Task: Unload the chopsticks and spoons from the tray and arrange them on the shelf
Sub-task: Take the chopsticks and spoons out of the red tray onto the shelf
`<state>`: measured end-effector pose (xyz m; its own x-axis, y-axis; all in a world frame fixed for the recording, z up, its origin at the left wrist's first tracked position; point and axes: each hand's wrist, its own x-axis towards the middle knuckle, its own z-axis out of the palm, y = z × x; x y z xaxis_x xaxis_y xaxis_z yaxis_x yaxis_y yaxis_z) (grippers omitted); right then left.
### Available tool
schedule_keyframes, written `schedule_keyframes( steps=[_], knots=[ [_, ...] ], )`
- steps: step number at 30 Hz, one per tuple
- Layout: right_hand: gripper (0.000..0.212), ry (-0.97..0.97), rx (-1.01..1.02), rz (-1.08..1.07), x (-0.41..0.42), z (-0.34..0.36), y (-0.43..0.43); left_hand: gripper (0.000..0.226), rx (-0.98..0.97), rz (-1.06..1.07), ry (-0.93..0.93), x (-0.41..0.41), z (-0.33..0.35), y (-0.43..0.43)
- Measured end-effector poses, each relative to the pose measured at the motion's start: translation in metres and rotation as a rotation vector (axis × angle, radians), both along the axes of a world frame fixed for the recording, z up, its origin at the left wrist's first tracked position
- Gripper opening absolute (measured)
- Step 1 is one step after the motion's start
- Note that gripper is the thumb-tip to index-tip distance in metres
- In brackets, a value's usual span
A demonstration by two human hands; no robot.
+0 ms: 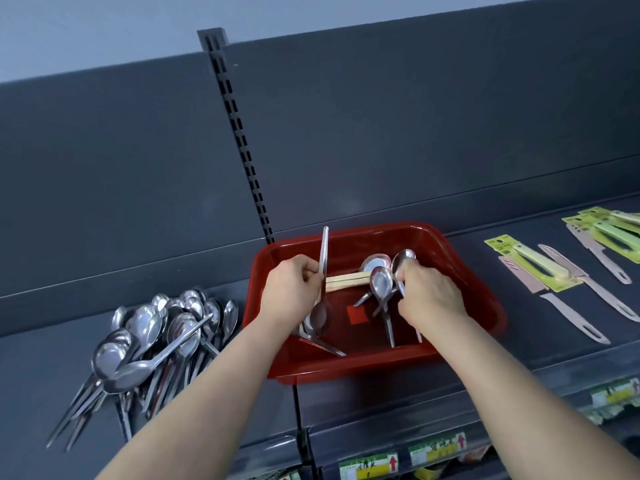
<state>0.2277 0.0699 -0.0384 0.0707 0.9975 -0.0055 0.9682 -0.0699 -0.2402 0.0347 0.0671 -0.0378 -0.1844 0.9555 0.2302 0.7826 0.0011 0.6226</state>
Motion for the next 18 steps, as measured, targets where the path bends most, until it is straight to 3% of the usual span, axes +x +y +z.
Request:
schedule_keyframes(
  steps=[4,12,18],
  knots=[
    [0.03,0.149,0.25,0.036,-0.009,0.01,-0.01,0.01,0.095,0.074,-0.077,-0.008,0.01,-0.003],
    [0.027,0.362,0.35,0.286,-0.109,0.04,-0.026,0.012,0.307,0.318,-0.312,-0.096,0.03,-0.036],
    [0.024,0.243,0.286,0.481,-0.209,0.031,-0.044,0.006,0.104,0.443,-0.257,-0.2,0.019,-0.072]
  ],
)
